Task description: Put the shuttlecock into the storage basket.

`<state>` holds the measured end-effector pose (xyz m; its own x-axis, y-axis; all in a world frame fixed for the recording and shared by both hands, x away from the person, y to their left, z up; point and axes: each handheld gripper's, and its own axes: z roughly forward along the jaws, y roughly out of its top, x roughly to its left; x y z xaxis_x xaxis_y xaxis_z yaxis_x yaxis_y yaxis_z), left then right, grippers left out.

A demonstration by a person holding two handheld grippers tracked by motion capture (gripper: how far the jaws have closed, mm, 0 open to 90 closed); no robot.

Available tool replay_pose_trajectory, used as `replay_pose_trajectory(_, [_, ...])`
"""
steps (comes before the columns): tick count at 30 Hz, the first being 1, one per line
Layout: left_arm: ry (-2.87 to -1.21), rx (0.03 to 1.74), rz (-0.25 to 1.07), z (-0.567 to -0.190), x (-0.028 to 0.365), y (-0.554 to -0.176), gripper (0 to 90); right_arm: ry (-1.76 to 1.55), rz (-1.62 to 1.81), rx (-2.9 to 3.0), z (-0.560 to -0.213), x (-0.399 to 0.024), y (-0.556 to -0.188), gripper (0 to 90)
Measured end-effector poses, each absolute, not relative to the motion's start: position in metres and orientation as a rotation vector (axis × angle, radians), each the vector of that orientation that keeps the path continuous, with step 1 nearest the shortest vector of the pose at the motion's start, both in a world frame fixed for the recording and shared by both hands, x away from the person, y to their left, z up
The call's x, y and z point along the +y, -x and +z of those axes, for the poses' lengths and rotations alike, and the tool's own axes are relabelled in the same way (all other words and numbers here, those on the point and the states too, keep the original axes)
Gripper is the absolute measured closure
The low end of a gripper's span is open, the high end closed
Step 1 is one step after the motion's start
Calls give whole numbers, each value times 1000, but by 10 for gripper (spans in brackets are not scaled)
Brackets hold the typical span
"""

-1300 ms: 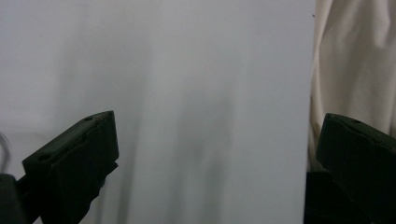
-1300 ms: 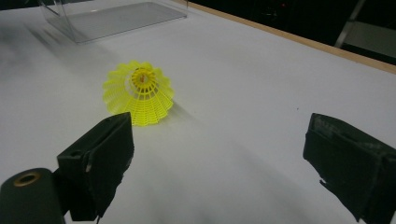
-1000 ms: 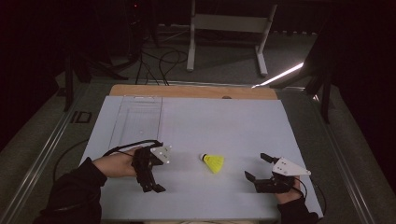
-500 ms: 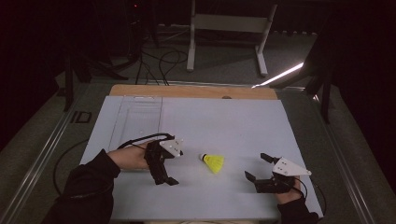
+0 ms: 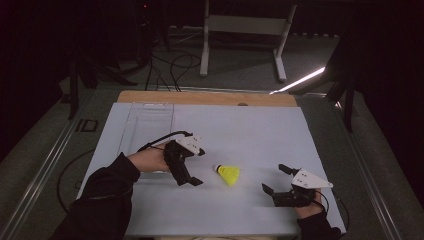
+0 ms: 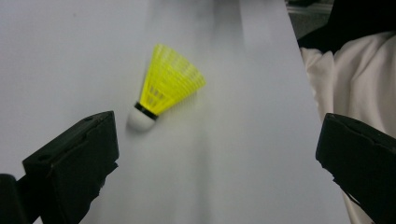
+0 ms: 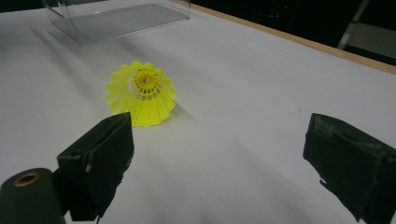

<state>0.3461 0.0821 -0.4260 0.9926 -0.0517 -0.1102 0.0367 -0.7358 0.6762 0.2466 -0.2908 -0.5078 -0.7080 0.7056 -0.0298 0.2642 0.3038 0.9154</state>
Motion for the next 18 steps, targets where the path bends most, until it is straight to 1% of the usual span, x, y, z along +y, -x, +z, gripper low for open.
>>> replay_pose_trajectory(3, [-2384,-14,-147,-425,79,-349,1,-860,1384,2147,-508,-291,-247,86])
replay_pose_trajectory(9, [-2369,-79,-168,-424,69,-359,1,-863,1389,2147,-508,-291,-246,86])
replay_pose_trajectory(18, [-2380,-128,-156,-422,53,-370,0,-859,1393,2148,-508,-291,-246,86])
